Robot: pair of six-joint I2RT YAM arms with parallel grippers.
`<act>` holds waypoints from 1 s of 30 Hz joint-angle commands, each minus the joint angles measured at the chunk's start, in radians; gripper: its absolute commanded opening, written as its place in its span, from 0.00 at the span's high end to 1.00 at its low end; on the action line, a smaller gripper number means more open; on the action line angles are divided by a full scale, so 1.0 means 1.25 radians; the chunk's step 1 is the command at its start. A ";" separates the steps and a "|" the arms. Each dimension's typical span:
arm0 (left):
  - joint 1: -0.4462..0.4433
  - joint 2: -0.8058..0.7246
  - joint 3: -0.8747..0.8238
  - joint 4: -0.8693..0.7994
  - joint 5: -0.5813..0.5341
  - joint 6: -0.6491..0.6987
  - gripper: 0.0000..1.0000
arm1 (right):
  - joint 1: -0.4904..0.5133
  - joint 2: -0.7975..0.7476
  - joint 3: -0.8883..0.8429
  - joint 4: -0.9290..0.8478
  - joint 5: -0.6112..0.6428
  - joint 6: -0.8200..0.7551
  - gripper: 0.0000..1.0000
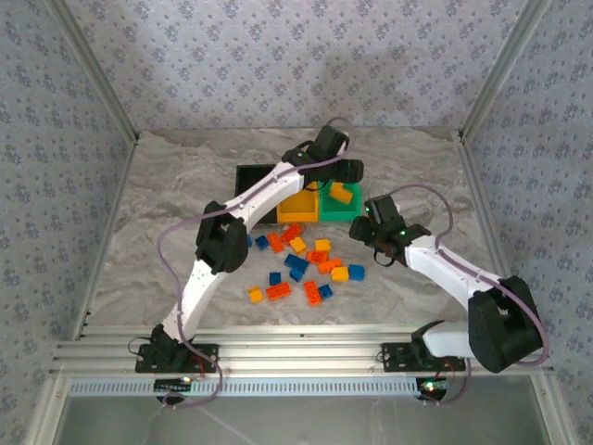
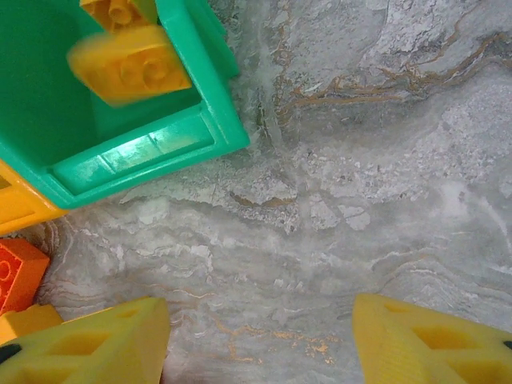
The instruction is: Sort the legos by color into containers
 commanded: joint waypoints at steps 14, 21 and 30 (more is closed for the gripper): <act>-0.055 -0.594 -0.702 0.323 0.015 -0.050 0.01 | 0.053 -0.040 -0.069 -0.069 -0.074 0.013 0.38; -0.084 -0.892 -1.075 0.285 -0.106 -0.082 0.01 | 0.111 -0.029 -0.091 -0.089 -0.079 0.010 0.37; -0.084 -1.141 -1.285 0.211 -0.203 -0.151 0.01 | 0.124 0.033 -0.103 -0.079 -0.031 0.049 0.38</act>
